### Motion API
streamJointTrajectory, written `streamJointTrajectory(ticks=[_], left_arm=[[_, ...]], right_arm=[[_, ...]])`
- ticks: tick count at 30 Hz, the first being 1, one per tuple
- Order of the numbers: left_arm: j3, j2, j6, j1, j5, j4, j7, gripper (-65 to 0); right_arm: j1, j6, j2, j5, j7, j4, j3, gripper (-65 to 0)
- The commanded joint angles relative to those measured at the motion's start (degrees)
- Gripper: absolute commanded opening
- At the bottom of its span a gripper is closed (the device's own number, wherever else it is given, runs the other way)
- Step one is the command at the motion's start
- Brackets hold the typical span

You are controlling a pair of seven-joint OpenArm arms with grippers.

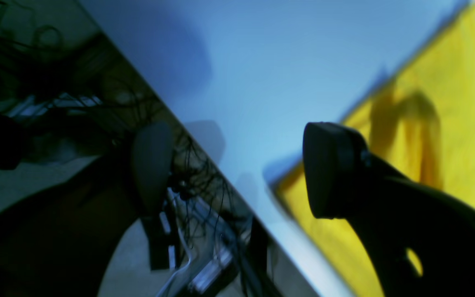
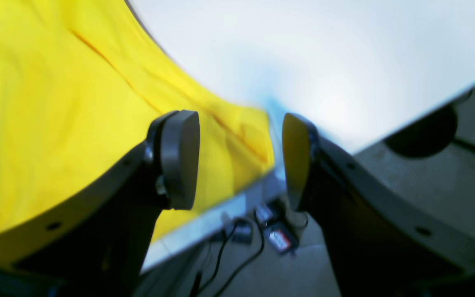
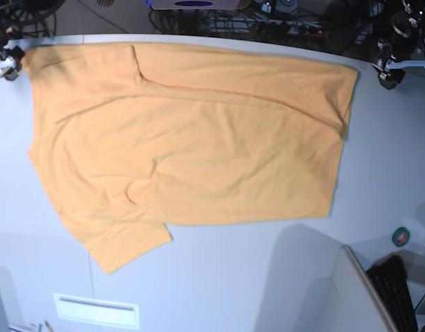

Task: Layout the t-shirt on the table in an organized manner, then fold the t-shirt properly
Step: 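Pull the held edge with both grippers toward the collar side and release, then move the right gripper down along the shirt side and grasp the hem corner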

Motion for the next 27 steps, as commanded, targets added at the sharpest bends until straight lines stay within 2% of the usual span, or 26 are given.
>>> streamJointTrajectory(ticks=[1,2,4,5,8,12,16,19,27], left_arm=[[-0.5,-1.9,-0.5,0.0,-0.6,1.7,-1.3,-18.1],[-0.2,-2.5,-0.5,-0.2,-0.6,2.3,-1.3,-19.3],[1.5,-4.1,-0.7,-0.3,-0.6,2.9,-1.3,-27.5],[3.5,-4.9,-0.7,-0.4,-0.6,3.1,-1.3,-35.5],[10.0,-7.5,-0.6,-1.5,-0.6,3.3,-1.3,-65.0],[16.7,-9.0,-0.6,-2.2,-0.5,3.4,-1.4,-65.0],[18.1,-8.8,-0.6,-2.6,-0.5,3.4,-1.4,-65.0],[17.9,-8.9,-0.6,-2.7,-0.5,3.1,-1.4,-65.0],[17.8,-9.0,-0.6,-2.7,-0.5,3.1,-1.4,-65.0]], right_arm=[[0.9,0.2,2.7,0.5,1.5,1.4,-0.5,-35.9],[2.5,0.2,3.9,-0.4,1.5,0.8,-1.7,-35.9],[6.5,0.2,6.5,-3.4,1.6,-2.1,-4.4,-35.9],[9.1,0.2,8.1,-5.1,1.8,-4.6,-5.8,-35.7],[17.3,0.2,12.5,-9.4,6.0,-13.9,-10.7,-35.7],[27.7,0.2,18.3,-15.5,13.4,-29.9,-20.2,-35.6],[37.2,0.0,21.8,-21.4,19.0,-47.7,-25.0,-35.6],[39.2,0.0,22.0,-22.9,21.4,-53.4,-25.4,-35.6],[37.5,0.0,21.7,-22.9,22.1,-54.1,-25.4,-35.6]])
